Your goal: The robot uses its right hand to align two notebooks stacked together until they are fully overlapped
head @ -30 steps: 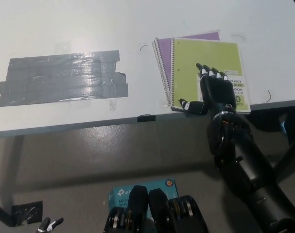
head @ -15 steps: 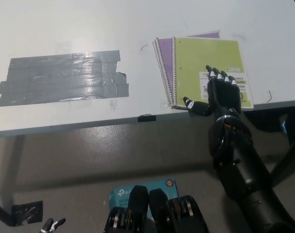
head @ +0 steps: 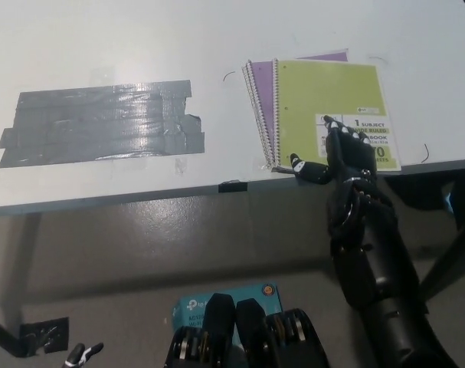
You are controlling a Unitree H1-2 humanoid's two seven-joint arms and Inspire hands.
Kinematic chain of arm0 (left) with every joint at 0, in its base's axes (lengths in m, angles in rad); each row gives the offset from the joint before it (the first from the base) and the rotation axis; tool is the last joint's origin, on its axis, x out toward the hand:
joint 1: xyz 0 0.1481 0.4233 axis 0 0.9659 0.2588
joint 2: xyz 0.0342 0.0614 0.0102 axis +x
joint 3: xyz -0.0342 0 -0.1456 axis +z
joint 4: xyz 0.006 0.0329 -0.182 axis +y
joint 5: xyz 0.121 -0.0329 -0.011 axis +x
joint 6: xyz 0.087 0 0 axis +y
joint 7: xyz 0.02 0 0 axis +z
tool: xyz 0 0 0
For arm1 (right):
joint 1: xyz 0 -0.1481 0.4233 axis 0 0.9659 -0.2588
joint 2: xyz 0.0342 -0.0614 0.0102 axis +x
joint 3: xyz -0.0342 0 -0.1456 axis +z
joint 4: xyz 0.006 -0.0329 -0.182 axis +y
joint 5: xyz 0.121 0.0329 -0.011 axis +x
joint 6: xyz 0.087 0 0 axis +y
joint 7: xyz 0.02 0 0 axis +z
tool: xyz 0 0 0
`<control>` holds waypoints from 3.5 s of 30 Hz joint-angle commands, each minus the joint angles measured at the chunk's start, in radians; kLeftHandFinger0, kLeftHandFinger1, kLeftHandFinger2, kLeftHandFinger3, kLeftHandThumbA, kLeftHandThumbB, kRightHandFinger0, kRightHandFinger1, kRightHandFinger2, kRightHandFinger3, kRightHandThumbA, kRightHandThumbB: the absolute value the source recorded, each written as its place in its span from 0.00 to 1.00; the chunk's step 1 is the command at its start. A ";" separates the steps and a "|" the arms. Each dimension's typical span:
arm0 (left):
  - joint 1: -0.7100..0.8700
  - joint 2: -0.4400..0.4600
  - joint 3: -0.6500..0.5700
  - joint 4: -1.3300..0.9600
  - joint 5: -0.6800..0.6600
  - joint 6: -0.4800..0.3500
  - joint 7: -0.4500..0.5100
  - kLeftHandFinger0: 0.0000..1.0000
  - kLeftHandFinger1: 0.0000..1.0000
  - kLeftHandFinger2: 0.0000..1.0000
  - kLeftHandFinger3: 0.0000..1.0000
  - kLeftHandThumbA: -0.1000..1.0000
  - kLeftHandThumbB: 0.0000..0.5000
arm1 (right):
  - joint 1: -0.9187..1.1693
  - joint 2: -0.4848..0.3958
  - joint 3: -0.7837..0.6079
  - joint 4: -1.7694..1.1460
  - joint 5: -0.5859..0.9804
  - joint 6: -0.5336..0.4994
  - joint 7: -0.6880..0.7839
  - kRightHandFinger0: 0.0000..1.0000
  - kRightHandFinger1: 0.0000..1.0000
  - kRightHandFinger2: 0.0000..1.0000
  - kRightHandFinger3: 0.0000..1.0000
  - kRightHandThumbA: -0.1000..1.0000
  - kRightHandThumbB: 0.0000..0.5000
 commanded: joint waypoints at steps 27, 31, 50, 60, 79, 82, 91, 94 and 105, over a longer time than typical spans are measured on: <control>0.007 0.031 -0.011 -0.033 0.033 -0.037 -0.020 0.44 0.53 0.54 1.00 1.00 1.00 | 0.035 -0.240 0.388 -0.019 -0.010 0.015 0.317 1.00 1.00 1.00 1.00 1.00 0.92; 0.006 0.033 -0.009 -0.029 0.027 -0.042 -0.023 0.47 0.55 0.55 1.00 1.00 1.00 | 0.029 -0.247 0.411 -0.003 0.032 0.012 0.296 1.00 1.00 1.00 1.00 1.00 0.93; -0.009 0.033 -0.011 -0.027 0.032 -0.049 -0.027 0.40 0.51 0.51 1.00 1.00 1.00 | 0.006 -0.252 0.517 -0.010 0.092 -0.062 0.240 1.00 1.00 1.00 1.00 1.00 0.90; -0.009 0.030 -0.012 -0.026 0.036 -0.043 -0.028 0.41 0.52 0.54 1.00 1.00 1.00 | -0.044 -0.222 0.563 0.020 0.107 -0.061 0.218 1.00 1.00 1.00 1.00 1.00 0.95; -0.016 0.024 -0.007 -0.030 0.031 -0.039 -0.032 0.35 0.49 0.54 1.00 1.00 1.00 | -0.090 -0.180 0.609 0.037 0.109 -0.046 0.217 1.00 1.00 1.00 1.00 1.00 0.94; -0.014 0.023 -0.006 -0.039 0.028 -0.029 -0.032 0.36 0.49 0.54 1.00 1.00 1.00 | -0.093 -0.168 0.607 0.037 0.115 -0.039 0.220 1.00 1.00 1.00 1.00 1.00 0.92; -0.014 0.021 -0.006 -0.038 0.031 -0.029 -0.030 0.35 0.51 0.55 1.00 1.00 1.00 | -0.107 -0.130 0.597 0.065 0.123 0.000 0.224 1.00 1.00 1.00 1.00 1.00 0.92; -0.013 0.022 -0.006 -0.040 0.032 -0.027 -0.030 0.44 0.51 0.52 1.00 1.00 1.00 | -0.107 -0.121 0.588 0.066 0.134 0.012 0.221 1.00 1.00 1.00 1.00 1.00 0.92; -0.012 0.024 -0.002 -0.036 0.024 -0.030 -0.035 0.40 0.50 0.55 1.00 1.00 1.00 | -0.103 -0.129 0.579 0.064 0.087 0.025 0.245 1.00 1.00 1.00 1.00 1.00 0.90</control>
